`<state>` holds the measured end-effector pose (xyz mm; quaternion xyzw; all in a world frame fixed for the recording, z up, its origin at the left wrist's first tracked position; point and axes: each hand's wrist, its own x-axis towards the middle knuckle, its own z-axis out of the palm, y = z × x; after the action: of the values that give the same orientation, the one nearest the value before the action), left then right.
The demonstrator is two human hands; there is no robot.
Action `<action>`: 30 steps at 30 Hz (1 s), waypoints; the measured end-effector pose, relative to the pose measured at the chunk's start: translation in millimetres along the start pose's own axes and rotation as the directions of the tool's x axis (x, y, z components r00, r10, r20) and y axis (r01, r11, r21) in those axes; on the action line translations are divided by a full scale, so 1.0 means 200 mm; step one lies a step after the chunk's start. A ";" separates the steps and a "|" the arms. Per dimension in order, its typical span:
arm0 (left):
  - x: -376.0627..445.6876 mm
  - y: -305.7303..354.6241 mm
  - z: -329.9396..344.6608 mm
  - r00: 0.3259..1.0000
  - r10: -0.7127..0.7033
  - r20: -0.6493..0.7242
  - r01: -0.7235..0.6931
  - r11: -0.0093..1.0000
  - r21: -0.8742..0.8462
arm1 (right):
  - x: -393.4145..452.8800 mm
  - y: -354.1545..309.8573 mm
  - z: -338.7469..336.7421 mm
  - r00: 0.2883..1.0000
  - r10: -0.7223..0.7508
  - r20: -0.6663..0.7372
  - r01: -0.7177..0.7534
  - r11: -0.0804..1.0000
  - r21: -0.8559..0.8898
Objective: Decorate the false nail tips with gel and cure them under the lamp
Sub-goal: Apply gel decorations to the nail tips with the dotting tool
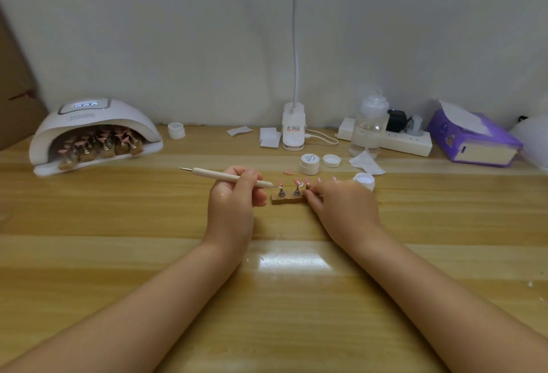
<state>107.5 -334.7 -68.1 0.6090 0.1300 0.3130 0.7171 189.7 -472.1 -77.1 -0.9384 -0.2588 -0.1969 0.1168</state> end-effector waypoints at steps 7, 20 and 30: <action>-0.01 0.01 0.00 1.000 0.002 0.003 -0.002 1.000 0.005 | 0.00 0.00 0.00 1.000 0.008 -0.005 -0.008 0.999 0.032; -0.01 0.00 0.00 1.000 0.011 0.009 -0.011 1.000 0.013 | -0.01 0.00 0.00 0.999 -0.035 -0.005 0.035 0.999 0.003; 0.01 -0.01 -0.02 0.997 0.076 0.016 -0.076 0.996 0.038 | -0.06 -0.03 -0.03 0.978 -0.059 -0.202 0.103 0.972 0.210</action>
<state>107.9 -330.7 -70.4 0.6295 0.1073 0.3330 0.6938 174.8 -474.4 -76.9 -0.8847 -0.3046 -0.2622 0.2363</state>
